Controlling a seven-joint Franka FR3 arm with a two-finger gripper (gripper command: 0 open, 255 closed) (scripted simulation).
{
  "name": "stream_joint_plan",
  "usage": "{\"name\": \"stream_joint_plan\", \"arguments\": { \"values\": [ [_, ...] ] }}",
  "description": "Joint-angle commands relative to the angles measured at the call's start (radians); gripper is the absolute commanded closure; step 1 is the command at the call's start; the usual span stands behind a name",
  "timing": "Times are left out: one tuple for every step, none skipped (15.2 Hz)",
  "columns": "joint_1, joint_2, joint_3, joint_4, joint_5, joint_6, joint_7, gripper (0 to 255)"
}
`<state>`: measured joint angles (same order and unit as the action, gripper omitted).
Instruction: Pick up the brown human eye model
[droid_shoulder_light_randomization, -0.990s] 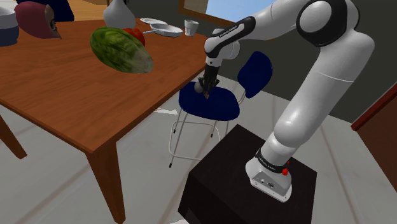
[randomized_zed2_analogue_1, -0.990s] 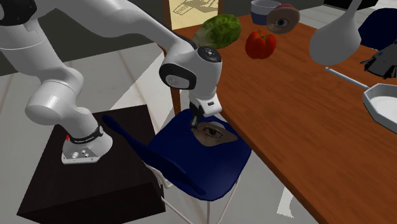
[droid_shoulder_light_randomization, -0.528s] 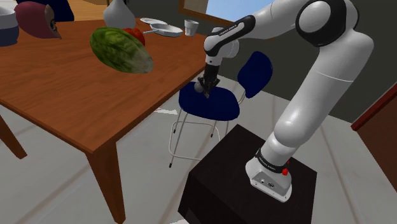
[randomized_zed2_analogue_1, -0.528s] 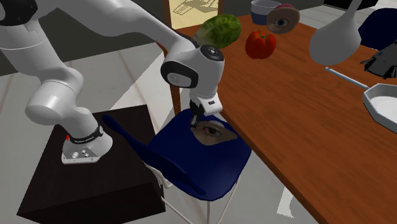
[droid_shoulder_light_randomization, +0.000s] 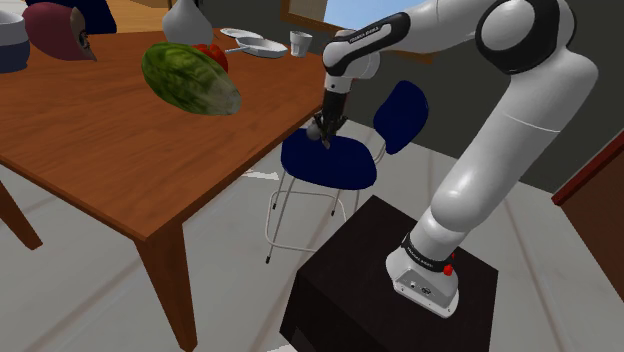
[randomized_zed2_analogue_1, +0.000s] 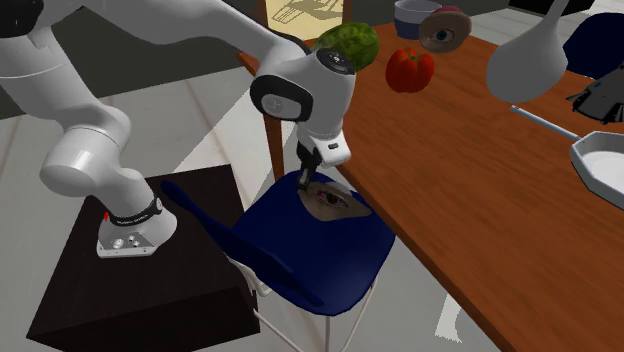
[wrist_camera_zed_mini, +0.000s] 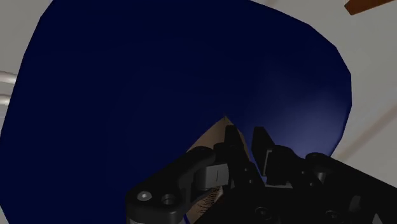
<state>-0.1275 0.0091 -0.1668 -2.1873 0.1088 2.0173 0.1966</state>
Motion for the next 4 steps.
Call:
{"name": "stream_joint_plan", "arguments": {
  "values": [
    [0.002,-0.020,0.002,0.034,-0.001,-0.002,0.007,255],
    [0.002,-0.026,0.002,0.041,-0.003,-0.015,0.009,255],
    [0.003,-0.026,0.002,0.043,-0.003,-0.017,0.009,255],
    [0.003,-0.026,0.002,0.043,-0.003,-0.017,0.009,255]
  ]
}}
